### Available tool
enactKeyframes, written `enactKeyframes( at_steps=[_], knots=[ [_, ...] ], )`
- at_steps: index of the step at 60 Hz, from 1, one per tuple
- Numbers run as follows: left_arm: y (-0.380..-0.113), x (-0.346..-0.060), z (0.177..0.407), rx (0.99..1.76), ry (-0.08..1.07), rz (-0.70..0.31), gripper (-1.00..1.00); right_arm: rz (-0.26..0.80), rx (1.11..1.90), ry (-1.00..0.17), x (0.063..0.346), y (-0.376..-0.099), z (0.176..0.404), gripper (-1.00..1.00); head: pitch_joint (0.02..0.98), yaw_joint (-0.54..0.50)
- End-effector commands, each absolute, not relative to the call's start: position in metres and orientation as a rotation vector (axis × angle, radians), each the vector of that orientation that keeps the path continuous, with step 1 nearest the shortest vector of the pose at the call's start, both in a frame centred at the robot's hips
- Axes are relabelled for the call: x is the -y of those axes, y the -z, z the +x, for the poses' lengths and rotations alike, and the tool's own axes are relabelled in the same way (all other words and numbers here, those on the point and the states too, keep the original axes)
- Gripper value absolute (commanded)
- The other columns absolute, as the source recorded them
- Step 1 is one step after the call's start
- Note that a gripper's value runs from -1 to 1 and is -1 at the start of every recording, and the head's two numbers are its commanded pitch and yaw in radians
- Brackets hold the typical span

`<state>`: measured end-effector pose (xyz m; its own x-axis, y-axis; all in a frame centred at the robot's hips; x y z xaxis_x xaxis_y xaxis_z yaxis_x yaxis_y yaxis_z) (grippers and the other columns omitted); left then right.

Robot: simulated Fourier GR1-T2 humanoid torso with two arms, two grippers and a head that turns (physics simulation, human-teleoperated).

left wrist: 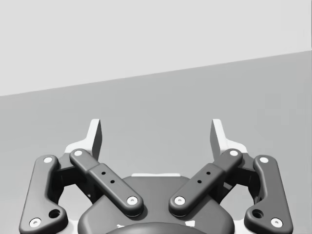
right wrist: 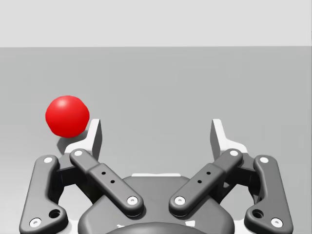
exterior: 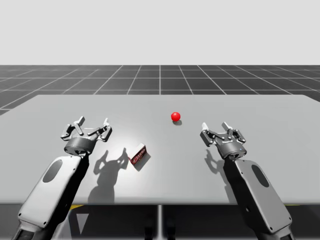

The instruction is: Watch the red light. When it turns green, pick up the object.

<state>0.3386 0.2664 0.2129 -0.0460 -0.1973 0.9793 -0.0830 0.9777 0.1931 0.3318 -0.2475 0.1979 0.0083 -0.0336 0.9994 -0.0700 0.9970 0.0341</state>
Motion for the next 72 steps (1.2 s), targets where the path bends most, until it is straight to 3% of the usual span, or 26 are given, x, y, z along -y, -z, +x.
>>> enactKeyframes(
  at_steps=[1,72],
  knots=[
    [-0.2131,-0.2653,0.338,1.619,0.095,0.215,-1.0,0.079,1.566,-0.03,0.2479,-0.1977,0.3322,-1.0,0.612,-0.13],
    [-0.2142,-0.2655,0.3378,1.618,0.09,0.214,-1.0,0.082,1.574,-0.04,0.2466,-0.1986,0.3309,-1.0,0.602,-0.13]
  ],
)
